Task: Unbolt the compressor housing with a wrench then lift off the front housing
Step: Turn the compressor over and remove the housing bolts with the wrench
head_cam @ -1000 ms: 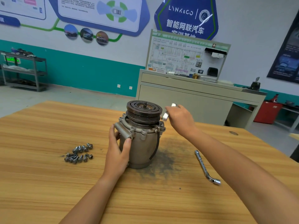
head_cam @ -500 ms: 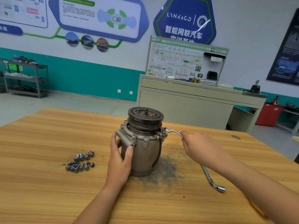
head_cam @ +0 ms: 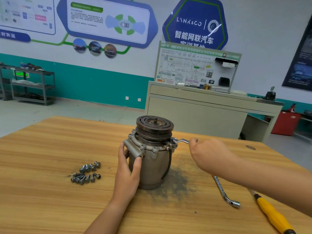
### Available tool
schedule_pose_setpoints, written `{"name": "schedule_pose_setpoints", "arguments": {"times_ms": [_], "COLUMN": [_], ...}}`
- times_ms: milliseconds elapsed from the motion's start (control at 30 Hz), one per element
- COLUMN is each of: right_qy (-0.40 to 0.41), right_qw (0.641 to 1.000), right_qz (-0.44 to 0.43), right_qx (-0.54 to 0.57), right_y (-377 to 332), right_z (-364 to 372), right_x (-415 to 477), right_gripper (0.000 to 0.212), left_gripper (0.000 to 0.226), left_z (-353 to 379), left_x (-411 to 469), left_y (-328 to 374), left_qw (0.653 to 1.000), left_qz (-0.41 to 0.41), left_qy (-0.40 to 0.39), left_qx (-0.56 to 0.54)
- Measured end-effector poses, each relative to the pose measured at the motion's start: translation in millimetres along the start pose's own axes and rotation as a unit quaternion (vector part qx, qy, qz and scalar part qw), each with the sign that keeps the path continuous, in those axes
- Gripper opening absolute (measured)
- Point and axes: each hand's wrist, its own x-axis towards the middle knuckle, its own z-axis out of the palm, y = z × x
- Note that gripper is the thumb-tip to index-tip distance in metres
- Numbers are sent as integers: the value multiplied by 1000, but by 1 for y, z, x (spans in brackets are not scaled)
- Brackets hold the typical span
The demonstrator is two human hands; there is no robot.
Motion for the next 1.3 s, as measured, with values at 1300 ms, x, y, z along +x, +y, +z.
{"name": "schedule_pose_setpoints", "arguments": {"times_ms": [1300], "right_qy": [11], "right_qw": [994], "right_qz": [69], "right_qx": [86], "right_y": [-12], "right_z": [-23], "right_x": [-7], "right_gripper": [13], "left_gripper": [66], "left_z": [1], "left_x": [-1], "left_y": [1], "left_qw": [999], "left_qz": [9], "left_qy": [3], "left_qx": [38]}}
